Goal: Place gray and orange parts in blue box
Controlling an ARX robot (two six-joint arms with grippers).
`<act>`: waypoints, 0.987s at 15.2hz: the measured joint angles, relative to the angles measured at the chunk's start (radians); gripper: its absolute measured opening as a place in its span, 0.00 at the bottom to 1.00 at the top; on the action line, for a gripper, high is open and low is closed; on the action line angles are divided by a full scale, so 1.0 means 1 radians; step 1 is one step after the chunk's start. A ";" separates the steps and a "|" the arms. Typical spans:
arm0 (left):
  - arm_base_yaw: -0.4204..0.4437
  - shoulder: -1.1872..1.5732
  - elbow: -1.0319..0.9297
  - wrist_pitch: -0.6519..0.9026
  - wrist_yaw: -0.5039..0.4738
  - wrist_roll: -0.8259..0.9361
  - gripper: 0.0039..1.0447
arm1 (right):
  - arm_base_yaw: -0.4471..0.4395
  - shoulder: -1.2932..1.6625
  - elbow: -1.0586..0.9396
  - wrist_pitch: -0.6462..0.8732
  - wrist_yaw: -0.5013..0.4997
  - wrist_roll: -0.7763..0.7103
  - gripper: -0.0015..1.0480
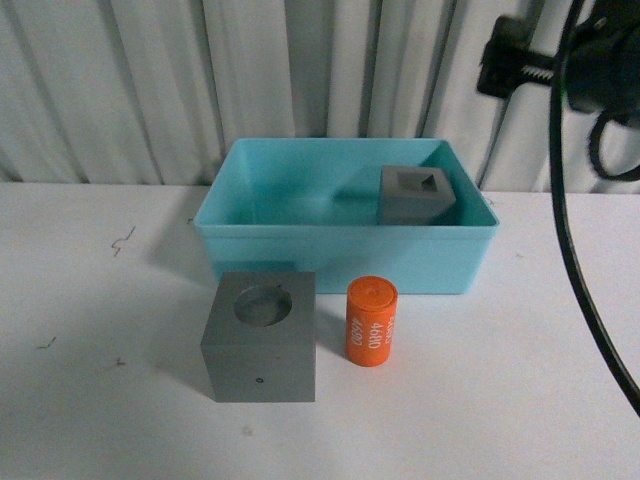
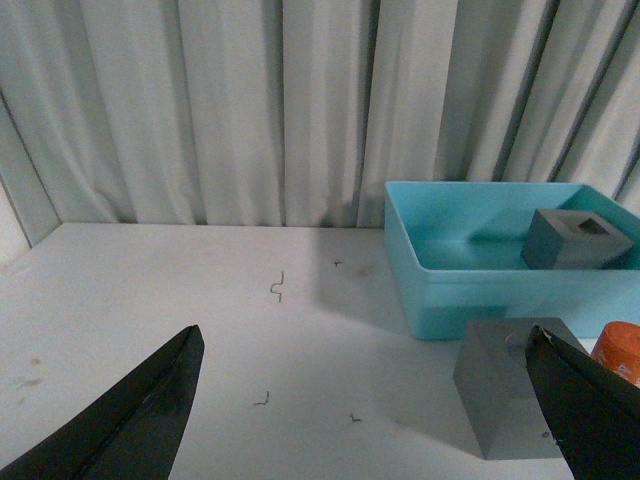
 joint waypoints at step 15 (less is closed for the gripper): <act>0.001 0.000 0.000 0.000 0.000 0.000 0.94 | -0.148 -1.115 -1.232 0.366 -0.099 -0.244 0.02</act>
